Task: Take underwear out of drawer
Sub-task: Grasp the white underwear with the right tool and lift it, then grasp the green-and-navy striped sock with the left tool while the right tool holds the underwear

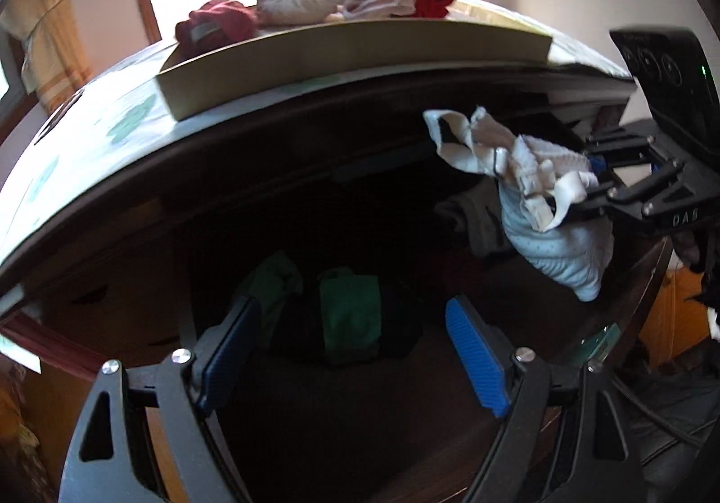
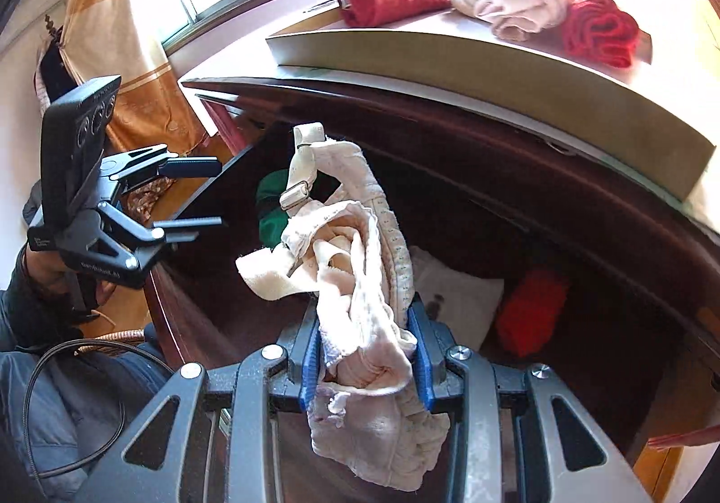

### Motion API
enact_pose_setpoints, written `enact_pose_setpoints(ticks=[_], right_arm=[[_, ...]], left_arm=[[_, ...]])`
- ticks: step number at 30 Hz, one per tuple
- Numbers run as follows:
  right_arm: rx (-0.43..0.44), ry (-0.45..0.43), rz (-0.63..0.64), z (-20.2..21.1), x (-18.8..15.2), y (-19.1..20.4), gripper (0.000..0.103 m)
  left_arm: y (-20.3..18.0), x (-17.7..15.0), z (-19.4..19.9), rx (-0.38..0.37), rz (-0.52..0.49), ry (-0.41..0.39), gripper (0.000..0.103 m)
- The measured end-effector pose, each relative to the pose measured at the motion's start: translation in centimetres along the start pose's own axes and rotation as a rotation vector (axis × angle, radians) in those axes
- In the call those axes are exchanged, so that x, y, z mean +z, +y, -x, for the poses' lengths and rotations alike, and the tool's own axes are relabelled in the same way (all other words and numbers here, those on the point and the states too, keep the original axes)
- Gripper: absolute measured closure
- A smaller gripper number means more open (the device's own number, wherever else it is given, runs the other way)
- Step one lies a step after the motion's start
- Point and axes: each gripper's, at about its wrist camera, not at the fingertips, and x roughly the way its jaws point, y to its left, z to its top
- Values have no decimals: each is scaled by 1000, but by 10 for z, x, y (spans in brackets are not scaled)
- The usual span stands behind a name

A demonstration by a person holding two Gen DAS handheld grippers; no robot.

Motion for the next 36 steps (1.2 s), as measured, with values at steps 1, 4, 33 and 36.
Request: enact_pose_setpoints(ticks=[1, 4, 33, 36], right_arm=[[-3, -1, -4, -1, -1, -1, 67], [7, -7, -16, -4, 6, -5, 67], [50, -39, -83, -11, -3, -28, 67], [52, -37, -86, -11, -3, -29, 67]], left_arm=[[-4, 2, -3, -4, -52, 15, 17], [-11, 8, -9, -7, -175, 67, 18], [-36, -16, -84, -50, -758, 360, 19], [-30, -17, -83, -56, -734, 357, 26]])
